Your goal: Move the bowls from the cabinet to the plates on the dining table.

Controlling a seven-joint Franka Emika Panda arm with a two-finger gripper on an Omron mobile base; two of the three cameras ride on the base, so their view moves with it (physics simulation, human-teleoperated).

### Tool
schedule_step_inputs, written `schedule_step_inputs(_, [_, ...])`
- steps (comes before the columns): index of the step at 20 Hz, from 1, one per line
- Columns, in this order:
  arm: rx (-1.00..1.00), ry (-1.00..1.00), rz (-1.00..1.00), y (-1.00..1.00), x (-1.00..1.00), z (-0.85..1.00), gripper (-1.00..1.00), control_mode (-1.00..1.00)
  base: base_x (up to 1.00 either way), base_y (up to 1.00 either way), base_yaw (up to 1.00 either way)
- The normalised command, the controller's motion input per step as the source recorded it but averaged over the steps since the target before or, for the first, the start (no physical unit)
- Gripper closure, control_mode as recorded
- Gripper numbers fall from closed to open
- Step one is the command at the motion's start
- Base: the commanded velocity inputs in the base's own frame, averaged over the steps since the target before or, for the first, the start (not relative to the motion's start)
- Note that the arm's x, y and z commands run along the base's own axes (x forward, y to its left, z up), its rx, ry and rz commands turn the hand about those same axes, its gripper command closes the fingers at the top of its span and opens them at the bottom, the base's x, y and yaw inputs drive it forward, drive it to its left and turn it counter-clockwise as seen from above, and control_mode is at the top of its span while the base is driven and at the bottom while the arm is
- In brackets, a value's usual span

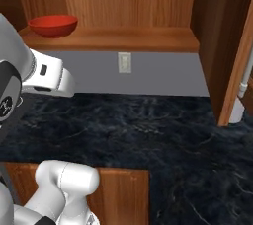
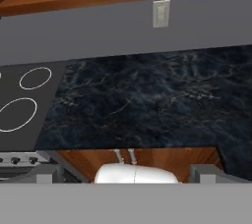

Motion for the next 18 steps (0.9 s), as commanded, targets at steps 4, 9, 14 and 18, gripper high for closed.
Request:
schedule_step_inputs(4, [0.00, 0.00, 0.00, 0.00, 0.00, 0.00, -1.00, 1.00, 0.51, 0.00, 0.11])
schedule_step_inputs(9, [0.00, 0.00, 0.00, 0.00, 0.00, 0.00, -1.00, 1.00, 0.62, 0.00, 0.01])
schedule_step_inputs(14, [0.00, 0.00, 0.00, 0.00, 0.00, 0.00, -1.00, 1.00, 0.62, 0.00, 0.01])
schedule_step_inputs(18, [0.00, 0.00, 0.00, 0.00, 0.00, 0.00, -1.00, 1.00, 0.62, 0.00, 0.02])
